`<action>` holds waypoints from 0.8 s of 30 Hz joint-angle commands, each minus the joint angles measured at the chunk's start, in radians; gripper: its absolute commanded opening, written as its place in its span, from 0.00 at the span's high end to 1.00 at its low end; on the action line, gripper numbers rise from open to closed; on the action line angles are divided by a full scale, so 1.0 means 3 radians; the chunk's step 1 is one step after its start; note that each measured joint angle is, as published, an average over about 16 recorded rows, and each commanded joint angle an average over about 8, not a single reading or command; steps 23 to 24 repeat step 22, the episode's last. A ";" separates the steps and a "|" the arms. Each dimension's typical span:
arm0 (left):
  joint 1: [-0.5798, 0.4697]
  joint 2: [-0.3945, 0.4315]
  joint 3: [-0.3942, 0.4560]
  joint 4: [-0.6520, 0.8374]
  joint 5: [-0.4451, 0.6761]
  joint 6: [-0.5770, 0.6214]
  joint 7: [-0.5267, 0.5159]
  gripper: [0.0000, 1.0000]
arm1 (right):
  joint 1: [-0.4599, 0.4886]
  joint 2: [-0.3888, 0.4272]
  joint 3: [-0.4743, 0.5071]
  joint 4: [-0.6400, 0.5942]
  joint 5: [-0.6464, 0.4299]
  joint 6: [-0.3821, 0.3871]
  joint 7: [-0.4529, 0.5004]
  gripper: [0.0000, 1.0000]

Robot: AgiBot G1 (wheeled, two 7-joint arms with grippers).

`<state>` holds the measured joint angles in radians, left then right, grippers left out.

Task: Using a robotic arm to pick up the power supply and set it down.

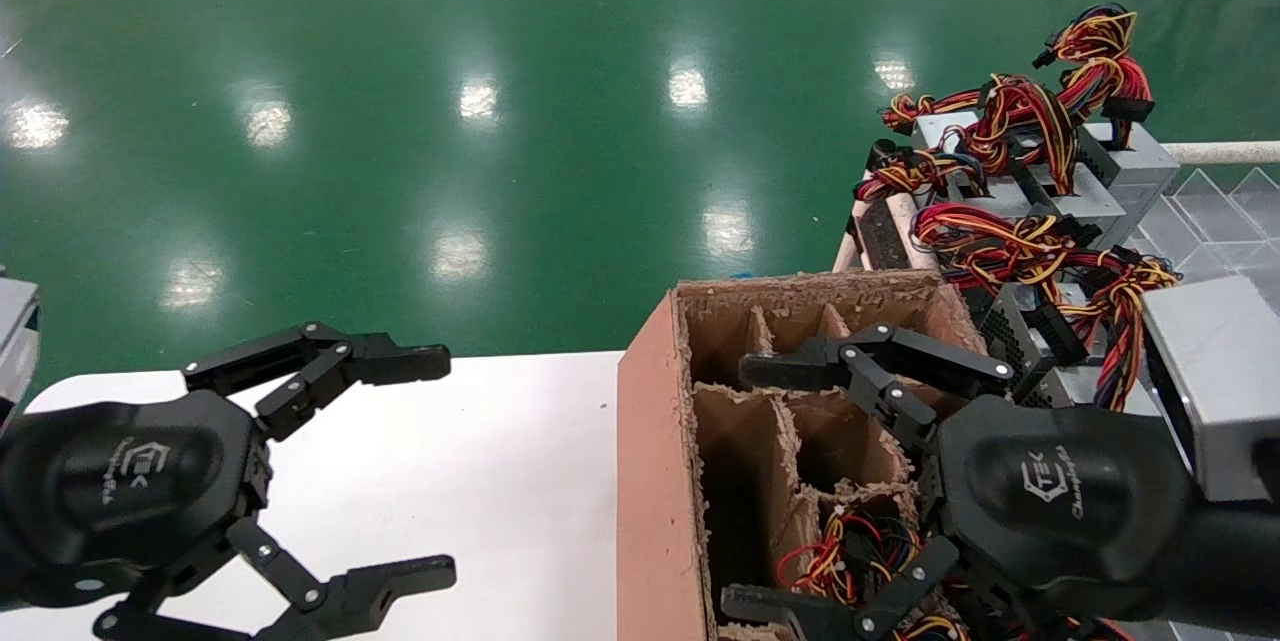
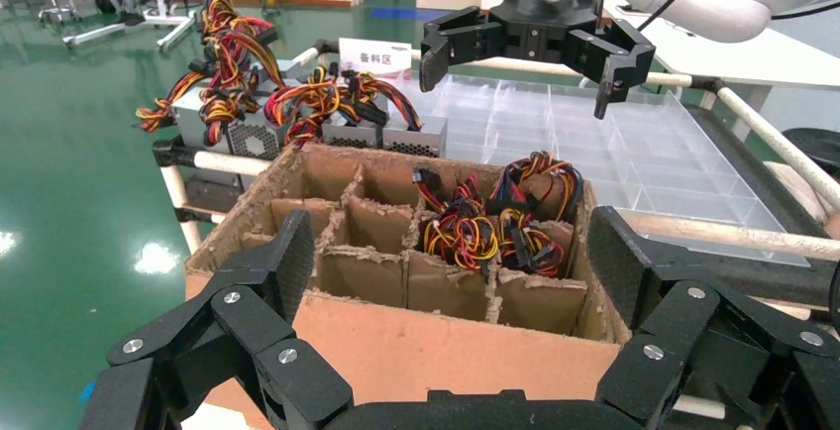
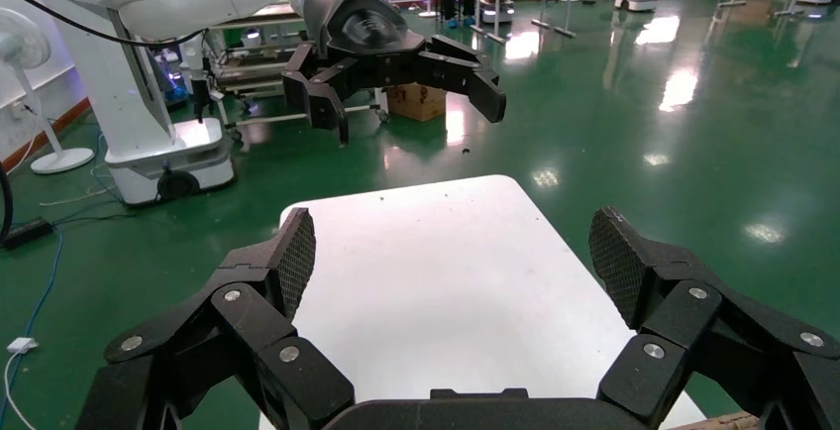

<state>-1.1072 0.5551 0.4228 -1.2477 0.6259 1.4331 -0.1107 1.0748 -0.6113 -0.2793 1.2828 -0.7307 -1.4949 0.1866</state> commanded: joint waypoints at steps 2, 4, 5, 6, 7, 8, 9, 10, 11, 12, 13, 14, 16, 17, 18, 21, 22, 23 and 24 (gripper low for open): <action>0.0000 0.0000 0.0000 0.0000 0.0000 0.0000 0.0000 0.00 | 0.0001 -0.0001 0.0000 -0.0001 -0.0001 0.0001 -0.0001 0.00; 0.0000 0.0000 0.0000 0.0000 0.0000 0.0000 0.0000 0.00 | 0.0001 -0.0001 0.0000 -0.0001 -0.0001 0.0001 -0.0001 0.00; 0.0000 0.0000 0.0000 0.0000 0.0000 0.0000 0.0000 0.00 | 0.0001 -0.0001 0.0000 -0.0002 -0.0001 0.0001 -0.0002 0.00; 0.0000 0.0000 0.0000 0.0000 0.0000 0.0000 0.0000 0.00 | 0.0002 -0.0001 0.0000 -0.0002 -0.0002 0.0002 -0.0002 0.00; 0.0000 0.0000 0.0000 0.0000 0.0000 0.0000 0.0000 0.00 | 0.0002 -0.0001 0.0000 -0.0002 -0.0002 0.0002 -0.0002 0.00; 0.0000 0.0000 0.0000 0.0000 0.0000 0.0000 0.0000 0.00 | 0.0002 -0.0001 0.0000 -0.0002 -0.0002 0.0002 -0.0002 0.00; 0.0000 0.0000 0.0000 0.0000 0.0000 0.0000 0.0000 0.00 | 0.0002 -0.0001 0.0000 -0.0003 -0.0002 0.0002 -0.0002 0.00; 0.0000 0.0000 0.0000 0.0000 0.0000 0.0000 0.0000 0.00 | 0.0002 -0.0001 0.0000 -0.0003 -0.0002 0.0002 -0.0002 0.00; 0.0000 0.0000 0.0000 0.0000 0.0000 0.0000 0.0000 0.00 | 0.0003 -0.0001 0.0000 -0.0003 -0.0002 0.0002 -0.0003 0.00; 0.0000 0.0000 0.0000 0.0000 0.0000 0.0000 0.0000 0.00 | 0.0003 -0.0001 0.0000 -0.0003 -0.0002 0.0003 -0.0003 0.00; 0.0000 0.0000 0.0000 0.0000 0.0000 0.0000 0.0000 0.00 | 0.0003 -0.0001 0.0000 -0.0004 -0.0002 0.0003 -0.0003 0.00; 0.0000 0.0000 0.0000 0.0000 0.0000 0.0000 0.0000 0.00 | 0.0003 -0.0001 0.0000 -0.0004 -0.0002 0.0003 -0.0003 0.00; 0.0000 0.0000 0.0000 0.0000 0.0000 0.0000 0.0000 0.00 | 0.0003 -0.0001 0.0000 -0.0004 -0.0002 0.0003 -0.0003 0.00; 0.0000 0.0000 0.0000 0.0000 0.0000 0.0000 0.0000 0.00 | 0.0003 -0.0001 0.0000 -0.0004 -0.0002 0.0003 -0.0003 0.00; 0.0000 0.0000 0.0000 0.0000 0.0000 0.0000 0.0000 0.00 | 0.0003 -0.0001 0.0000 -0.0004 -0.0002 0.0003 -0.0003 0.00; 0.0000 0.0000 0.0000 0.0000 0.0000 0.0000 0.0000 0.00 | 0.0003 -0.0001 0.0000 -0.0005 -0.0003 0.0003 -0.0003 0.00; 0.0000 0.0000 0.0000 0.0000 0.0000 0.0000 0.0000 0.00 | 0.0003 -0.0001 0.0000 -0.0005 -0.0003 0.0003 -0.0003 0.00; 0.0000 0.0000 0.0000 0.0000 0.0000 0.0000 0.0000 0.00 | 0.0003 -0.0001 0.0000 -0.0005 -0.0003 0.0003 -0.0003 0.00; 0.0000 0.0000 0.0000 0.0000 0.0000 0.0000 0.0000 0.00 | 0.0003 -0.0001 0.0000 -0.0005 -0.0003 0.0003 -0.0003 0.00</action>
